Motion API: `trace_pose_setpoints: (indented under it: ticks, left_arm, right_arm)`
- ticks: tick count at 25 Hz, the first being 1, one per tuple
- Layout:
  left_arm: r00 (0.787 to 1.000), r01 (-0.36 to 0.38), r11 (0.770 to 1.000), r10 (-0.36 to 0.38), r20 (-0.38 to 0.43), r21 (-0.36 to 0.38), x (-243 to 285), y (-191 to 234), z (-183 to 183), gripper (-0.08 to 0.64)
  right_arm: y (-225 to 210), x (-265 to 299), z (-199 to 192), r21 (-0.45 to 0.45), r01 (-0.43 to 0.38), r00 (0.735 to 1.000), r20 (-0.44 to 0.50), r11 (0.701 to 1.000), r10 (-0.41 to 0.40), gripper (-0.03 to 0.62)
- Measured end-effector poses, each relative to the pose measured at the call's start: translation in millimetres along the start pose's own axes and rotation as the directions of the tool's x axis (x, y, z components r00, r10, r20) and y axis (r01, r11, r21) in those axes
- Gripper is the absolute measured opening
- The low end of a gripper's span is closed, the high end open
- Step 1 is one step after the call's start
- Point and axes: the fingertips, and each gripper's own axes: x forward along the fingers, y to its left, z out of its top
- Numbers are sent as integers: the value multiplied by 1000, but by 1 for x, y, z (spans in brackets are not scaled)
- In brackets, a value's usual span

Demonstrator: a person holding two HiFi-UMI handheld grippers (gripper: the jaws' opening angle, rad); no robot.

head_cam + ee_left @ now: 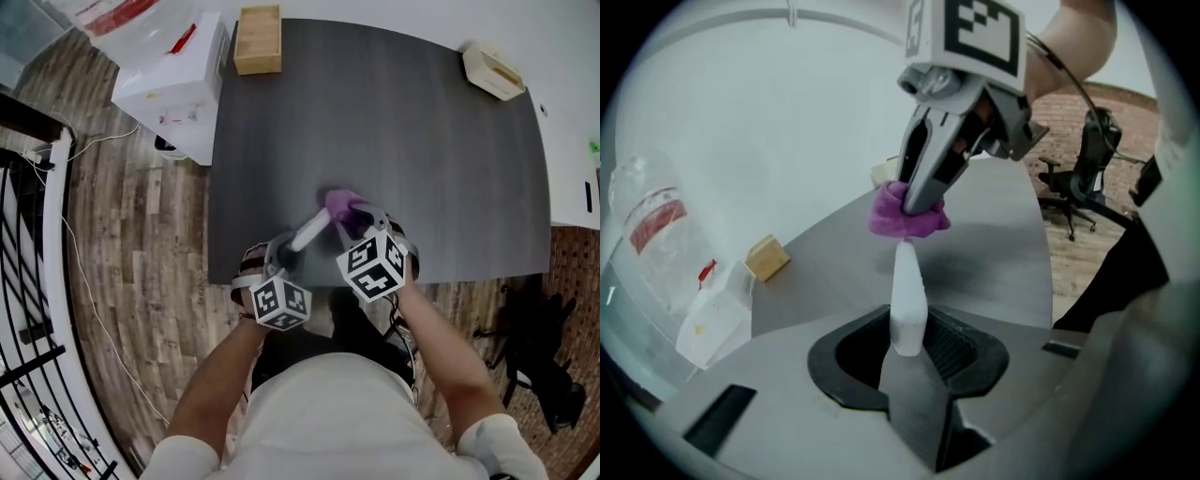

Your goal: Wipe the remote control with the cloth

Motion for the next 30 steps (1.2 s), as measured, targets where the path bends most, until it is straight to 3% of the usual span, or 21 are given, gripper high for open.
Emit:
trace_pose_setpoints:
  ticks: [3, 6, 11, 15, 17, 21, 22, 24, 26, 28, 29, 30]
  left_arm:
    - [1000, -3, 999, 3, 4, 47, 0, 0, 9, 106]
    - [1000, 7, 997, -6, -13, 77, 0, -3, 12, 103]
    - [998, 18, 995, -12, -54, 99, 3, -4, 6, 101]
    - [997, 33, 996, -27, -71, 83, 5, -8, 0, 101]
    - [997, 45, 997, -41, -68, 58, 6, -12, -3, 101]
    - [996, 73, 997, -74, -48, -28, 5, -15, -8, 101]
    - [996, 83, 995, -85, -40, -49, 4, -16, -9, 101]
    - [993, 115, 988, -117, -7, -107, 2, -17, -8, 101]
    - [986, 167, 965, -161, 49, -201, -2, -16, -7, 100]
    - [970, 239, 914, -206, 133, -327, -9, -15, -6, 99]
    - [954, 289, 871, -229, 193, -397, -13, -14, -5, 98]
    - [929, 357, 806, -254, 268, -472, -18, -12, -2, 98]
  right_arm:
    - [-4, 7, -13, -38, 25, 998, -64, 999, -27, 109]
    - [17, 4, -10, -114, -7, 997, -76, 993, -1, 109]
    - [76, -13, 13, -160, -157, 988, -27, 975, 154, 109]
    - [110, -21, 19, -84, -308, 951, -9, 948, 308, 109]
    - [116, -23, 17, 9, -379, 925, 8, 925, 379, 109]
    - [118, -32, 18, 202, -533, 846, 113, 821, 521, 109]
    - [114, -36, 19, 216, -542, 841, 135, 812, 525, 109]
    - [96, -40, 18, 233, -516, 856, 169, 824, 488, 109]
    - [69, -43, 17, 257, -462, 885, 200, 849, 421, 109]
    - [39, -49, 14, 312, -414, 905, 243, 855, 349, 109]
    - [24, -52, 13, 345, -394, 911, 266, 852, 314, 109]
    - [10, -55, 11, 376, -376, 916, 288, 847, 279, 109]
